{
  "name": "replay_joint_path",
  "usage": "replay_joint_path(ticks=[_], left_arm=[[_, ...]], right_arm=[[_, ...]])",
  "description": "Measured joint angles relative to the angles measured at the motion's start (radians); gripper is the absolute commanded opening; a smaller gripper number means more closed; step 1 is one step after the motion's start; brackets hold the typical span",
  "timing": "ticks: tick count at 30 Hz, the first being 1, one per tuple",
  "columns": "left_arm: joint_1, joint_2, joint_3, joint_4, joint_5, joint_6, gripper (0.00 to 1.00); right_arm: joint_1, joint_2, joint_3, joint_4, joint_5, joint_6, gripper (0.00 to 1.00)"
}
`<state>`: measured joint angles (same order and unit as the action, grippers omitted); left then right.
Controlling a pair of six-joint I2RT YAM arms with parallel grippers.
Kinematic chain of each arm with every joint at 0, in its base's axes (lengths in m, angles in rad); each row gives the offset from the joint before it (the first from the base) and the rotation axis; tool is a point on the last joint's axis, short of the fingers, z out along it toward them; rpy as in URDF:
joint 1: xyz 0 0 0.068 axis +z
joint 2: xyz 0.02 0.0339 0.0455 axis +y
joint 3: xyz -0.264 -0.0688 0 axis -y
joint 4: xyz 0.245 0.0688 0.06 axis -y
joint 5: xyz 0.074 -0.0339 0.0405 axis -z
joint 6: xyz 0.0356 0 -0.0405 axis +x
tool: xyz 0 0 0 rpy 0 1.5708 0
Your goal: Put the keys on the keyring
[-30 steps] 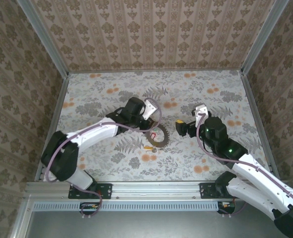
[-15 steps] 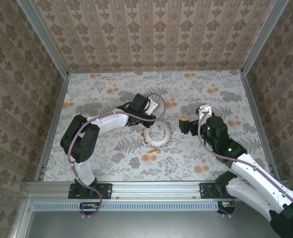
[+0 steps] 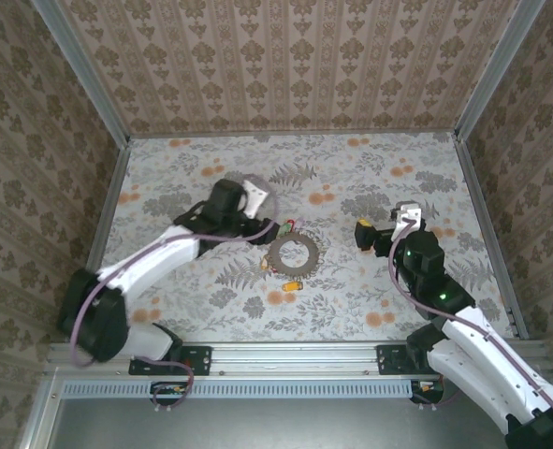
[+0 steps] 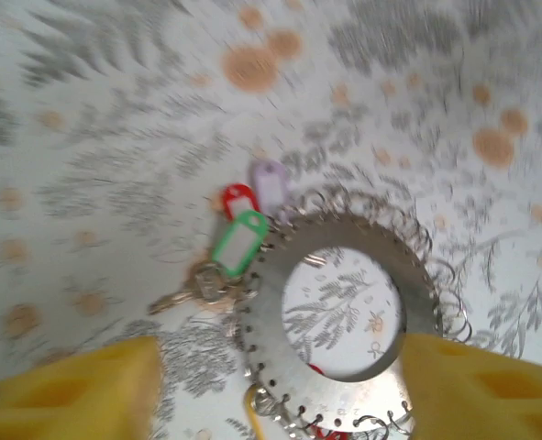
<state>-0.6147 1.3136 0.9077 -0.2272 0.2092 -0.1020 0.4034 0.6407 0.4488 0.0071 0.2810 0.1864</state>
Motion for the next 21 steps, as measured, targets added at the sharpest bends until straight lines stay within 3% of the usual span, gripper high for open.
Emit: replay_joint_path(ticks=[3, 7, 14, 21], left_arm=[[0.080, -0.200, -0.127, 0.021, -0.076, -0.019, 1.00], [0.193, -0.347, -0.227, 0.039, -0.212, -0.066, 1.00], [0.316, -0.313, -0.259, 0.072, -0.439, -0.078, 1.00], [0.412, -0.308, -0.398, 0.257, -0.585, -0.032, 1.00]], right_arm=[[-0.039, 0.059, -0.045, 0.079, 0.037, -0.008, 1.00], [-0.121, 0.209, -0.083, 0.208, 0.018, -0.058, 1.00], [-0.208, 0.510, -0.080, 0.457, -0.024, -0.129, 1.00], [-0.240, 0.623, -0.065, 0.605, -0.022, -0.210, 1.00]])
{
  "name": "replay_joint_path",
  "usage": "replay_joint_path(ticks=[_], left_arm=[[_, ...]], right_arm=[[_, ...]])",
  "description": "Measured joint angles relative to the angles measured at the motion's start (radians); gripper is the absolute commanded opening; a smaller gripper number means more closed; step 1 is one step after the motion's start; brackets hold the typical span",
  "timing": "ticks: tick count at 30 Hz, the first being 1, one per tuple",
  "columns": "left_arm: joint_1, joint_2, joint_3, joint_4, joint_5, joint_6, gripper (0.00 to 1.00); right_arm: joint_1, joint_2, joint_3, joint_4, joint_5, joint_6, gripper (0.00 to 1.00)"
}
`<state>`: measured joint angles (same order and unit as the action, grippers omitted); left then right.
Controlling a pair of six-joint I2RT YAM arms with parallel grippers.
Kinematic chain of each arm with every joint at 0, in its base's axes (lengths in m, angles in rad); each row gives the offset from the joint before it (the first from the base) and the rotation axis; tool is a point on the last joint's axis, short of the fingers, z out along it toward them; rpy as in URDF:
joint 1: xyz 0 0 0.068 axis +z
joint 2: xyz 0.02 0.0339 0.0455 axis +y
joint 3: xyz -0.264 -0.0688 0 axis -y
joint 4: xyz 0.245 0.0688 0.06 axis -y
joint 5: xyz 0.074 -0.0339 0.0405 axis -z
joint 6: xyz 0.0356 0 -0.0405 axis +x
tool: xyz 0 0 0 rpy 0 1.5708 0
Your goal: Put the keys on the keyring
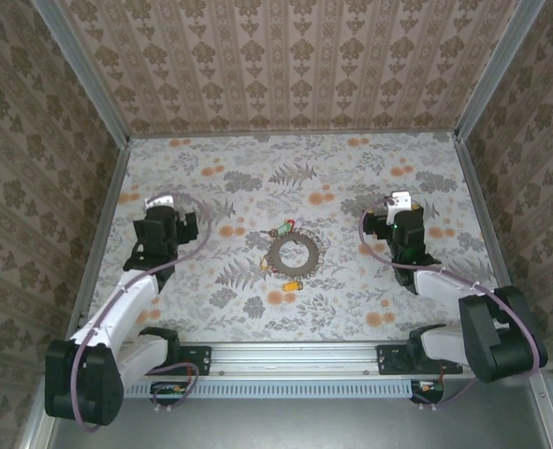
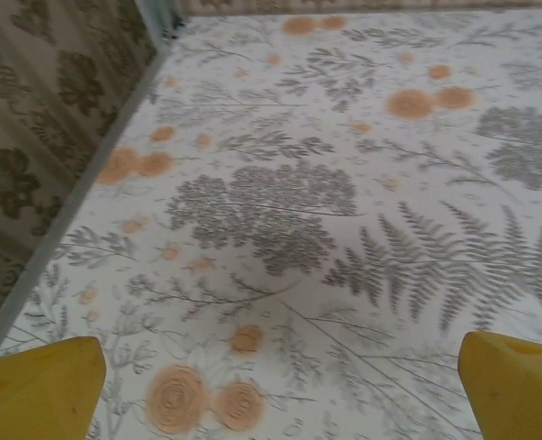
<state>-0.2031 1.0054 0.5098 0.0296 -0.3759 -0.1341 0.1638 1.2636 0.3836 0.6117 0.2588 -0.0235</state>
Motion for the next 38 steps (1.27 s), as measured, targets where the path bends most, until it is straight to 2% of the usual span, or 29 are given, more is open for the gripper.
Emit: replay_joint_path(ticks=[4, 7, 13, 19, 25, 38], left_arm=[[0.068, 0.054, -0.097, 0.164, -0.013, 0.025, 1.00], [0.095, 0.169, -0.119, 0.315, 0.004, 0.067, 1.00], [0.121, 0.349, -0.119, 0.567, 0.143, 0.155, 1.00], [0.160, 0.497, -0.148, 0.796, 0.289, 0.188, 1.00], [0.217, 0.527, -0.161, 0.843, 0.397, 0.187, 1.00], [0.221, 0.527, -0.129, 0.826, 0.417, 0.180, 1.00]], right_arm=[[-0.039, 0.053, 0.010, 0.045, 0.003, 0.007, 1.00], [-0.085, 0.109, 0.013, 0.068, 0.002, 0.036, 1.00], [-0.128, 0.216, 0.027, 0.107, -0.004, 0.076, 1.00], [-0.128, 0.224, 0.042, 0.109, -0.006, 0.084, 1.00], [-0.128, 0.224, 0.042, 0.117, -0.009, 0.083, 1.00], [-0.126, 0.224, 0.056, 0.116, -0.013, 0.082, 1.00]])
